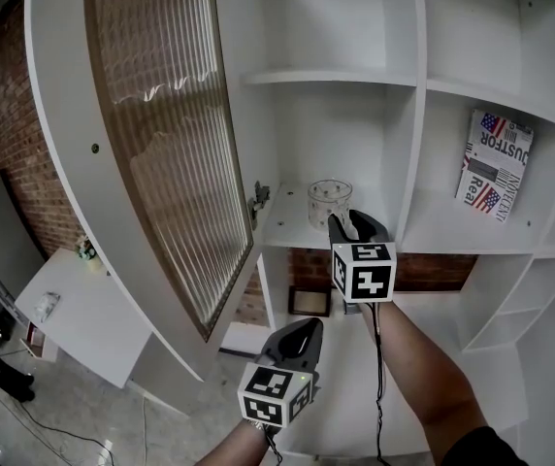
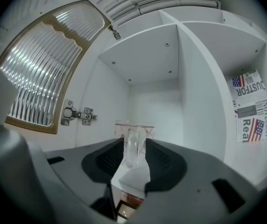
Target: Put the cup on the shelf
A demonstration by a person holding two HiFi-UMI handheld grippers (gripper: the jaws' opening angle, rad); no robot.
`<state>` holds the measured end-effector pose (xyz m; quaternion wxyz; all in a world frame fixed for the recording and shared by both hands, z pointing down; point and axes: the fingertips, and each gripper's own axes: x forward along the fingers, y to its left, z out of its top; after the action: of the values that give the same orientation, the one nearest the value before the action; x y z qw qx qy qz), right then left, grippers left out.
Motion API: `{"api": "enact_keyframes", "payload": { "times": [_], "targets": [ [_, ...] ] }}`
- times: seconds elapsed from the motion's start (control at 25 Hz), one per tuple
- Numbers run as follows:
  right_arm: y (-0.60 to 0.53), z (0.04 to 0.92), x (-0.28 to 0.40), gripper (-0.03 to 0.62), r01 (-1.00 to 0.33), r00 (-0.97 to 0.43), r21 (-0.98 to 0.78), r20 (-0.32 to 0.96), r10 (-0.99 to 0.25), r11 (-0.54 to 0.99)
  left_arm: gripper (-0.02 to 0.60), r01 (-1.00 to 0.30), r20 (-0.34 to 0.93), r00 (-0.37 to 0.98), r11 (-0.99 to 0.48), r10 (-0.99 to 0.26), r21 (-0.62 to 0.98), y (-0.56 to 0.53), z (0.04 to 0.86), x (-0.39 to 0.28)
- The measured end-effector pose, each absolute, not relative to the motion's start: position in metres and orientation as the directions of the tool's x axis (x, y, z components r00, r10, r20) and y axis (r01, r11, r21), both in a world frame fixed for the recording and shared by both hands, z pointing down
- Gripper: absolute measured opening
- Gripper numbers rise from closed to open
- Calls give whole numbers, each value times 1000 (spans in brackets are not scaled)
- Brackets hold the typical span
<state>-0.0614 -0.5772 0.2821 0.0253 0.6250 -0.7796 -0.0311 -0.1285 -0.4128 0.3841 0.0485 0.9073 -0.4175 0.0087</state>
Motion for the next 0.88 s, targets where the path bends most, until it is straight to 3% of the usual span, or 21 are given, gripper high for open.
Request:
{"api": "enact_keyframes", "payload": {
  "times": [0.48,0.6,0.72,0.88],
  "targets": [
    [-563,276,-61,146,-959,-278,70,-31,-960,275,3,-773,60,634,-629,-771,85,-411,383,-121],
    [-551,267,-60,113,-953,-294,103,-80,-952,286,3,-777,62,628,-623,-775,84,-409,383,-116],
    [-538,260,-61,0,-938,-337,123,-117,-934,323,3,-783,63,621,-616,-781,83,-408,382,-110],
    [-520,262,-61,0,-904,-426,107,-126,-896,414,3,-796,66,605,-600,-794,80,-403,381,-101]
  ]
}}
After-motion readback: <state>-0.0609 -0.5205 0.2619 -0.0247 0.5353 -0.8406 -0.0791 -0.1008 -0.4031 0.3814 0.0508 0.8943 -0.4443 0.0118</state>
